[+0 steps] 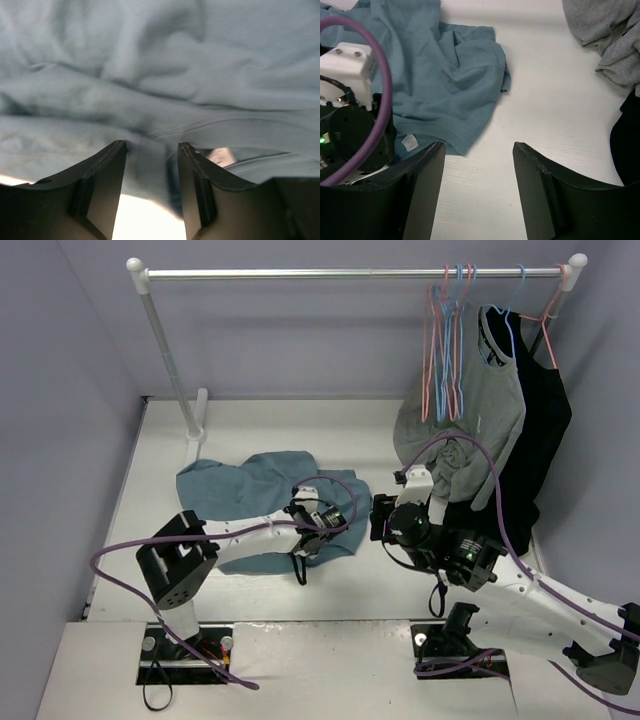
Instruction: Place the t-shirt on the hanger
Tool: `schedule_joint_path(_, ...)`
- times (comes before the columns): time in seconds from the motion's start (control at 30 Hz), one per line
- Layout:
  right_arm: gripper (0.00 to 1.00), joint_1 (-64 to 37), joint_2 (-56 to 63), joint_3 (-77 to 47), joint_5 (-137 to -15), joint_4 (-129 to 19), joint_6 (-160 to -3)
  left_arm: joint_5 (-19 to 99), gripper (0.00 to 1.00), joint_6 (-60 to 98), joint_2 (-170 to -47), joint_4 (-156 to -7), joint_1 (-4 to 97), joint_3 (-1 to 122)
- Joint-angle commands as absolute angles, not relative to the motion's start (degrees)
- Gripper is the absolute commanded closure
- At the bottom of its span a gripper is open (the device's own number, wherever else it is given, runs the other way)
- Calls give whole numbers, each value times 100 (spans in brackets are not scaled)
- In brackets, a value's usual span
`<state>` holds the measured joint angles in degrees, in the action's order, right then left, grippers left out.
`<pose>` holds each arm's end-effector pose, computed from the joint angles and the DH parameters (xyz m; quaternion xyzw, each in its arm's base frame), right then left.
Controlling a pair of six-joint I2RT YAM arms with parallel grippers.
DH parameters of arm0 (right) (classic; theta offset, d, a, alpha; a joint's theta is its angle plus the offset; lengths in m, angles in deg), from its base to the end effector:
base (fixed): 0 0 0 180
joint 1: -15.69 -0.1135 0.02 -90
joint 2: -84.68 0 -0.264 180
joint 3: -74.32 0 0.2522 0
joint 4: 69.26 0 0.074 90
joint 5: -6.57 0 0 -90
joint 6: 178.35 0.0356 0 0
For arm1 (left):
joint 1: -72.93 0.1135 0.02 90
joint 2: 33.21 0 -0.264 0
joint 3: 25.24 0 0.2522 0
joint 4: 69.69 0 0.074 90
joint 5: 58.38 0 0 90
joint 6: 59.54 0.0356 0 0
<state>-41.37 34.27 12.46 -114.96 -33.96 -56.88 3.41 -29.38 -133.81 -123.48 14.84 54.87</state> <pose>0.1213 0.1530 0.3248 -0.0340 0.8192 0.2035 0.5350 0.1905 -0.2741 0.1833 -0.0480 0.9601 0.0108 0.2752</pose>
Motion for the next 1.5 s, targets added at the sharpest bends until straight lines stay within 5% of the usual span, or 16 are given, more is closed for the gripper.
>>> schedule_joint_path(0.0, 42, -4135, 3484, 1283, -11841, -3467, -5556, -11, 56, -3361, -12832, -12766, 1448, 5339)
schedule_joint_path(0.27, 42, -4127, 3230, 1213, -11823, -3739, -5802, 182, 67, -3686, -11944, -12907, 1439, 4391)
schedule_joint_path(0.43, 42, -4127, 3045, 1082, -11788, -3888, -5960, 209, 93, -3845, -11322, -13144, 1387, 4073)
schedule_joint_path(0.77, 44, -4092, 1878, -558, -12271, -4275, -7269, -257, 96, -3538, -10212, -13320, 1448, 3835)
schedule_joint_path(0.93, 43, -2978, 954, -2107, -11614, -4144, -7771, -301, 83, -3213, -10133, -13311, 1606, 4011)
schedule_joint_path(1.1, 38, -2027, 356, -3356, -10611, -4152, -8201, -153, 49, -3019, -9975, -13083, 1843, 3845)
schedule_joint_path(1.47, 48, -842, 171, -3999, -9705, -4689, -8782, 744, 42, -2413, -9448, -13056, 2362, 3861)
